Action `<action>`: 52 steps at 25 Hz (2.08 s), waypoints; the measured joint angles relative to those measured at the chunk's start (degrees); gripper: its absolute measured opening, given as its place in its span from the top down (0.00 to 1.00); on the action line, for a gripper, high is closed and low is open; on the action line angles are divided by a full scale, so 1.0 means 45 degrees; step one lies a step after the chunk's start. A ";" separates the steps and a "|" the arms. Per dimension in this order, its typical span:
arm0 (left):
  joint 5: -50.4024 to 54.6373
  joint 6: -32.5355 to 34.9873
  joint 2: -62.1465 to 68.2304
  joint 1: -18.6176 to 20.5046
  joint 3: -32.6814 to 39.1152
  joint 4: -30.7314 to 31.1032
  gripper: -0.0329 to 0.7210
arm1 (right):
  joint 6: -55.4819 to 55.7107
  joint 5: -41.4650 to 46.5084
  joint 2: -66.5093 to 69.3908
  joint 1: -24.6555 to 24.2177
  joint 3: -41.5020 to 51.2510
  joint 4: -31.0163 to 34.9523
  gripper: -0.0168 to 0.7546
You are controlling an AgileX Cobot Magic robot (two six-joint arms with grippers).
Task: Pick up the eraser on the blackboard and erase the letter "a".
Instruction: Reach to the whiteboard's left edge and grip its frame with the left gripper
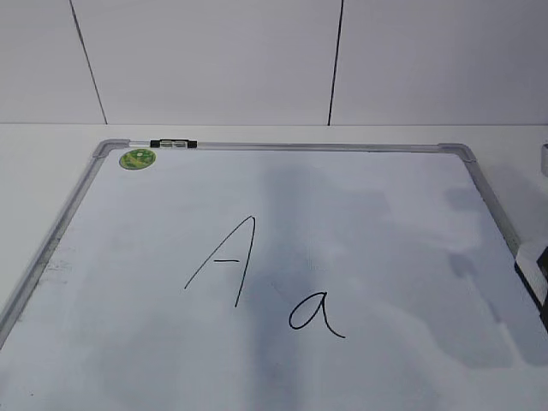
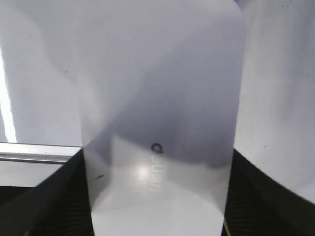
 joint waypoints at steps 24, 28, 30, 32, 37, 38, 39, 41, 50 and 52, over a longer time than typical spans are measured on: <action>-0.2217 0.0000 0.6427 0.0000 -0.1631 -0.0643 0.64 | 0.0000 0.0331 -0.0485 0.1929 -0.0028 0.0000 0.25; -0.2829 0.0000 0.8821 0.0000 -0.2620 -0.0643 0.64 | 0.0000 0.0331 -0.0485 0.1982 -0.0028 0.0000 0.25; -0.3126 0.0000 0.9990 0.0000 -0.3037 -0.0643 0.64 | 0.0000 0.0331 -0.0485 0.1982 -0.0028 0.0000 0.25; -0.3441 0.0000 1.0960 0.0000 -0.3389 -0.0696 0.64 | 0.0000 0.0331 -0.0485 0.1982 -0.0028 -0.0027 0.25; -0.4357 0.0000 1.3275 0.0000 -0.4094 -0.0887 0.64 | 0.0000 0.0331 -0.0485 0.1982 -0.0028 -0.0452 0.25; -0.4543 0.0000 1.3627 0.0000 -0.4204 -0.0937 0.64 | 0.0000 0.0331 -0.0485 0.1982 -0.0028 -0.0559 0.25; -0.4668 0.0000 1.4042 0.0000 -0.4265 -0.0944 0.64 | 0.0000 0.0331 -0.0485 0.1982 -0.0028 -0.0694 0.25; -0.4799 0.0000 1.4819 0.0000 -0.4380 -0.1026 0.64 | 0.0000 0.0331 -0.0485 0.1982 -0.0028 -0.0852 0.25; -0.5006 0.0000 1.7111 0.0000 -0.4416 -0.1241 0.64 | 0.0000 -0.0320 -0.0485 0.1982 -0.0028 -0.0620 0.25; -0.5006 0.0031 1.7524 0.0000 -0.4416 -0.1241 0.64 | 0.0000 -0.0634 -0.0485 0.1982 -0.0028 -0.0438 0.25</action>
